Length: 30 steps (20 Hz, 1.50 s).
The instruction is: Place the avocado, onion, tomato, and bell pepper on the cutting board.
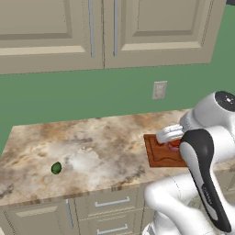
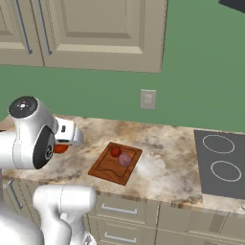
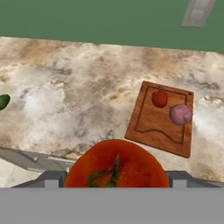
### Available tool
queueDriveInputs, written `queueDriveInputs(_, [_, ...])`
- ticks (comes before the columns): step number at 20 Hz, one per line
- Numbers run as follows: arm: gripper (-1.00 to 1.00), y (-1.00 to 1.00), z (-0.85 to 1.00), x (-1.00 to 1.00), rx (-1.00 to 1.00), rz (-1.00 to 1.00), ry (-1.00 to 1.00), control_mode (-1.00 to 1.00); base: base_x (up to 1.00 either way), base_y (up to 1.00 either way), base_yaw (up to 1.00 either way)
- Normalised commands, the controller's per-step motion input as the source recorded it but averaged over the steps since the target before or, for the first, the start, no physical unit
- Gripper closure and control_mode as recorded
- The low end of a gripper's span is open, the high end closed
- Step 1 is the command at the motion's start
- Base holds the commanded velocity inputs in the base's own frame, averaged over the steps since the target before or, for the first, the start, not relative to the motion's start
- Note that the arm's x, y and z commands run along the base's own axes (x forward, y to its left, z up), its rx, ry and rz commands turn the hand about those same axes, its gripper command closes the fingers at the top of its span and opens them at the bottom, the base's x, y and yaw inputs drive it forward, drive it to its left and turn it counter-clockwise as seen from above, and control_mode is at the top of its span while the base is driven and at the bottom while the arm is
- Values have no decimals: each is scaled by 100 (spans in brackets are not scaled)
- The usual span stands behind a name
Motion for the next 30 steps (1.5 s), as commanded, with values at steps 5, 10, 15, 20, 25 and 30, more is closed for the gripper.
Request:
queueDriveInputs(5, [100,-47,-1,19,0,-7,9,-100,0,0,0])
queueDriveInputs(10, [100,-42,-4,18,0,-8,7,-100,0,0,0])
queueDriveInputs(15, [100,-19,-25,30,0,-4,6,-100,0,0,0])
queueDriveInputs(20, [100,-1,-37,51,0,0,1,-100,0,0,0])
queueDriveInputs(25, [100,0,-40,62,0,0,0,-100,0,0,0])
queueDriveInputs(30, [100,0,-39,49,0,0,0,-100,0,0,0])
